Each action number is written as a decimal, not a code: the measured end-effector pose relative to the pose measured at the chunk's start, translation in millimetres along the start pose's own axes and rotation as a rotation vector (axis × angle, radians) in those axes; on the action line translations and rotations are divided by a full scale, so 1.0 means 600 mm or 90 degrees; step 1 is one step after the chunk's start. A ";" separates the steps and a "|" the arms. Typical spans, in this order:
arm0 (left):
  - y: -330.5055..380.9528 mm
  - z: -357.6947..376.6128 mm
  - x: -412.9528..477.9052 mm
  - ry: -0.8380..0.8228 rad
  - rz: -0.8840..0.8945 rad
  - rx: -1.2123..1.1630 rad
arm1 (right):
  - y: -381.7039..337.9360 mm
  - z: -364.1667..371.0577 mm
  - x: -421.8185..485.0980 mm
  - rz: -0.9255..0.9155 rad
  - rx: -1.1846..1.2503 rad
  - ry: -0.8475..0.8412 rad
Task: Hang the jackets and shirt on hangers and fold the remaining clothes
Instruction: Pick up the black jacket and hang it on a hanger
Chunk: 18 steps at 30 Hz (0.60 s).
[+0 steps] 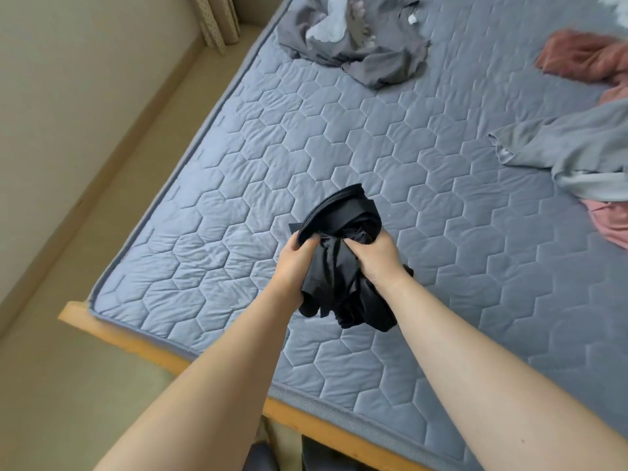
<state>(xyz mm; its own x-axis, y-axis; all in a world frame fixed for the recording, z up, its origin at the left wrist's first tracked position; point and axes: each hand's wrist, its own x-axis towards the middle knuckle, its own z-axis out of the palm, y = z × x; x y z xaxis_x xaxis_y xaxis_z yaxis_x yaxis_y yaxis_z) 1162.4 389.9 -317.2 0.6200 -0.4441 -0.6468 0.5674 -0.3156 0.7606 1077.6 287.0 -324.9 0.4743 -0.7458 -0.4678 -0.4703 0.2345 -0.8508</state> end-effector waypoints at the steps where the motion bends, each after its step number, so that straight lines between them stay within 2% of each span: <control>1: 0.013 0.000 -0.029 0.006 0.015 0.004 | -0.020 -0.008 -0.024 -0.024 -0.013 -0.002; 5: 0.059 0.000 -0.156 0.048 0.102 0.025 | -0.090 -0.034 -0.127 -0.126 -0.098 0.015; 9: 0.071 -0.013 -0.282 0.107 0.214 0.136 | -0.129 -0.061 -0.249 -0.225 -0.200 0.030; 13: 0.022 -0.029 -0.426 0.129 0.290 0.234 | -0.107 -0.101 -0.394 -0.265 -0.247 0.021; 18: -0.060 -0.035 -0.599 0.160 0.333 0.379 | -0.057 -0.167 -0.559 -0.277 -0.271 -0.023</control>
<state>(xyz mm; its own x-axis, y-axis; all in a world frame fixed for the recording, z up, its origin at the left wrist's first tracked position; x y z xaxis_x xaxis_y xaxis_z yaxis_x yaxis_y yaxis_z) 930.5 578.3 -113.4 0.8668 -0.4782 -0.1415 -0.1649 -0.5427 0.8236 859.7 466.5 -115.1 0.7107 -0.6944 -0.1127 -0.4803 -0.3619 -0.7989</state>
